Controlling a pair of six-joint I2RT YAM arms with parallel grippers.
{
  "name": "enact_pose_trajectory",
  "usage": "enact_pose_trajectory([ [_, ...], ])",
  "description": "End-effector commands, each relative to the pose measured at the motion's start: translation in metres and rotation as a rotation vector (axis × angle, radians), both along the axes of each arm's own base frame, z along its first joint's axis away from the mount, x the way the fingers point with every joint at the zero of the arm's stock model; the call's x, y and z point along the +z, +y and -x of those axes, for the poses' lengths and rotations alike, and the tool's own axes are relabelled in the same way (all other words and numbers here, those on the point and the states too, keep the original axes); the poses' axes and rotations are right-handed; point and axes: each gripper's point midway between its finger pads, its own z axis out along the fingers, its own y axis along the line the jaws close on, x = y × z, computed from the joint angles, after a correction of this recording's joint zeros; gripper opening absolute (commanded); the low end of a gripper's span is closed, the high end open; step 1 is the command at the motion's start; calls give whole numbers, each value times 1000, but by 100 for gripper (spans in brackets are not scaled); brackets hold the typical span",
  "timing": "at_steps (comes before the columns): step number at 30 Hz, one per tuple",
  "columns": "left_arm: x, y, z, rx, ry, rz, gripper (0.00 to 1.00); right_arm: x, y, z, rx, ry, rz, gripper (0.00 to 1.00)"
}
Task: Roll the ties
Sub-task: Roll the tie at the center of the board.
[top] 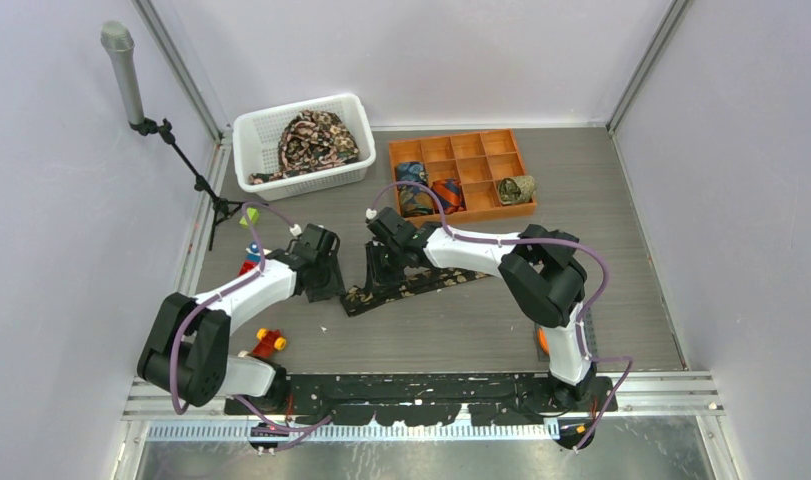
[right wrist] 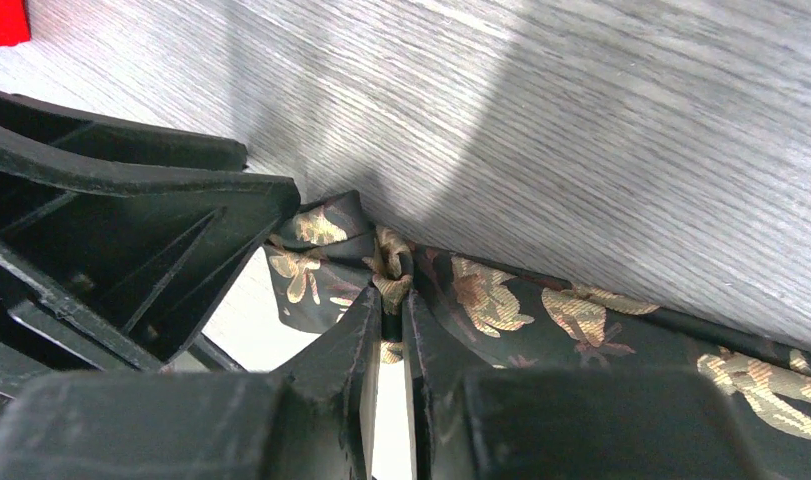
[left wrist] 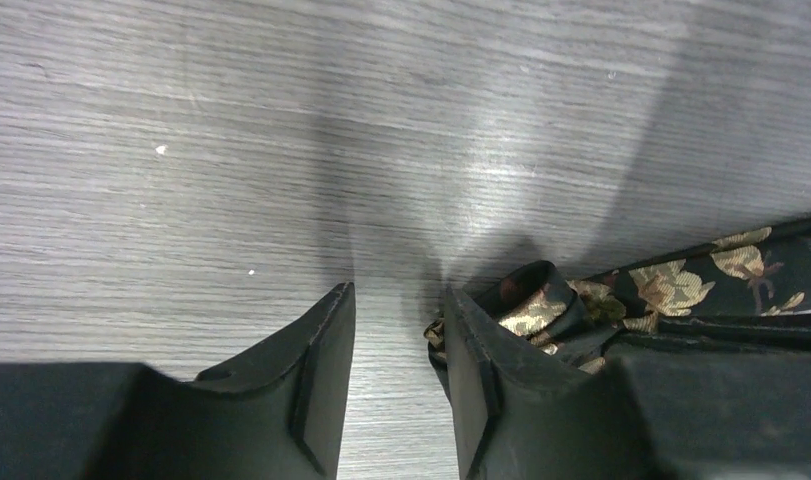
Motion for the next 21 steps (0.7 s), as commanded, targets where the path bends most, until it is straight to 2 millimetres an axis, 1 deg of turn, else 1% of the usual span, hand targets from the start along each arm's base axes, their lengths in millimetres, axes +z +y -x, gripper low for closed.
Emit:
enact_pose_trajectory([
  [1,2,-10,1,-13,-8,66,37,20,8,-4,-8,-38,-48,19],
  [2,1,-12,1,-18,-6,76,35,21,8,-4,-7,-38,-50,19],
  [4,0,-15,0,-30,-10,86,34,21,8,-3,-3,-38,-52,21],
  [6,1,-23,0,-61,-9,121,39,21,9,-2,1,-38,-54,23],
  [8,2,-26,-2,-83,-21,134,43,22,10,-1,7,-38,-55,25],
  [11,7,-30,-4,-104,-38,149,45,22,11,0,13,-40,-56,27],
  [16,11,-37,-2,-139,-37,184,41,23,11,-2,9,-43,-56,28],
  [21,12,-32,-3,-132,-39,160,40,22,10,0,12,-41,-53,28],
])
